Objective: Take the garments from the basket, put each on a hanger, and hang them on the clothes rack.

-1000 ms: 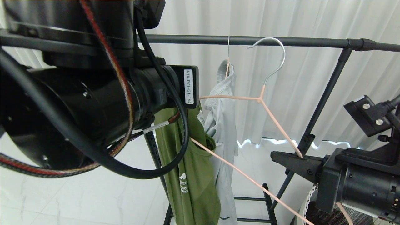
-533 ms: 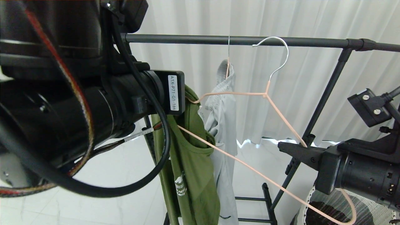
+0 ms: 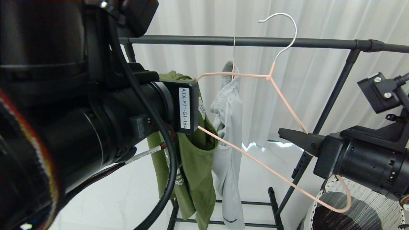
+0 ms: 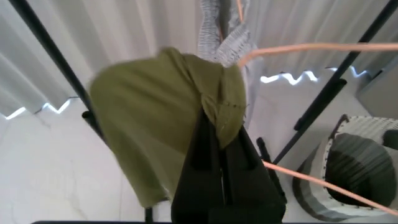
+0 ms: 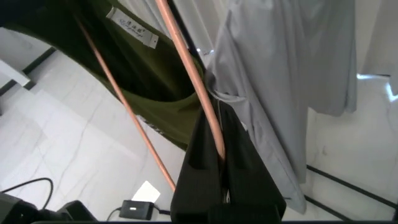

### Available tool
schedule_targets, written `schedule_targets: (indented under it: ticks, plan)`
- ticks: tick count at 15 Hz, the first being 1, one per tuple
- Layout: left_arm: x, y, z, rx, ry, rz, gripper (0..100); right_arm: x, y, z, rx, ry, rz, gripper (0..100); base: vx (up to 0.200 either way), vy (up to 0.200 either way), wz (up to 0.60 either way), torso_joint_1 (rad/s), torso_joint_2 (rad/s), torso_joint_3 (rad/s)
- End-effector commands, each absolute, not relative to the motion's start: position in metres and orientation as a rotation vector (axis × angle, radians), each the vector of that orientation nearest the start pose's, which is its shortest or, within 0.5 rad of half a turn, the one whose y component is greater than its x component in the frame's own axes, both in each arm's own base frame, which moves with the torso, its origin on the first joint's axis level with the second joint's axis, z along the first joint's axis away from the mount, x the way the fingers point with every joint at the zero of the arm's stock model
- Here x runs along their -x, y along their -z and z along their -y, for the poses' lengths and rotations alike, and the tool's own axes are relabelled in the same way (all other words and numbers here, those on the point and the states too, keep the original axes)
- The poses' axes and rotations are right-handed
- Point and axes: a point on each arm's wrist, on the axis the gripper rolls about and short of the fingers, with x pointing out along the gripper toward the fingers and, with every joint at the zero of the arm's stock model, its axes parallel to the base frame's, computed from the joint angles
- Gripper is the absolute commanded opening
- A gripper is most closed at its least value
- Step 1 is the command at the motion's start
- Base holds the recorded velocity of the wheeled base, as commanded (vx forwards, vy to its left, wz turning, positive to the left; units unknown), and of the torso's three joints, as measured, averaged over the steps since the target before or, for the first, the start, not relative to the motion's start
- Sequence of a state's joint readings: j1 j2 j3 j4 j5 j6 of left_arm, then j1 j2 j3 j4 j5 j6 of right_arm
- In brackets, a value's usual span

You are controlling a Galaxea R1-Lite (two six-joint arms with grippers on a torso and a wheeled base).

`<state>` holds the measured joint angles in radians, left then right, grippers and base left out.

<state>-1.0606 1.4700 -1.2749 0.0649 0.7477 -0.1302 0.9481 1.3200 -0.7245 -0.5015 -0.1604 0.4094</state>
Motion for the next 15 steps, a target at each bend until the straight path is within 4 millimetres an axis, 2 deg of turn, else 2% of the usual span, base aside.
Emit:
schedule_targets:
  ticks: [1, 6, 15]
  plan:
    - [-0.13, -0.317, 0.213, -0.065, 0.326, -0.172, 0, -0.134, -0.244, -0.188, -0.329, -0.776, -0.254, 0, 0.0, 0.0, 0.0, 0.0, 0.0, 0.0]
    - [-0.129, -0.326, 0.213, -0.026, 0.33, -0.155, 0, -0.143, -0.243, -0.216, -0.339, -0.815, -0.245, 0, 0.0, 0.0, 0.0, 0.0, 0.0, 0.0]
    - [-0.129, -0.332, 0.215, -0.007, 0.389, -0.149, 0, -0.143, -0.245, -0.233, -0.336, -0.849, -0.248, 0, 0.0, 0.0, 0.0, 0.0, 0.0, 0.0]
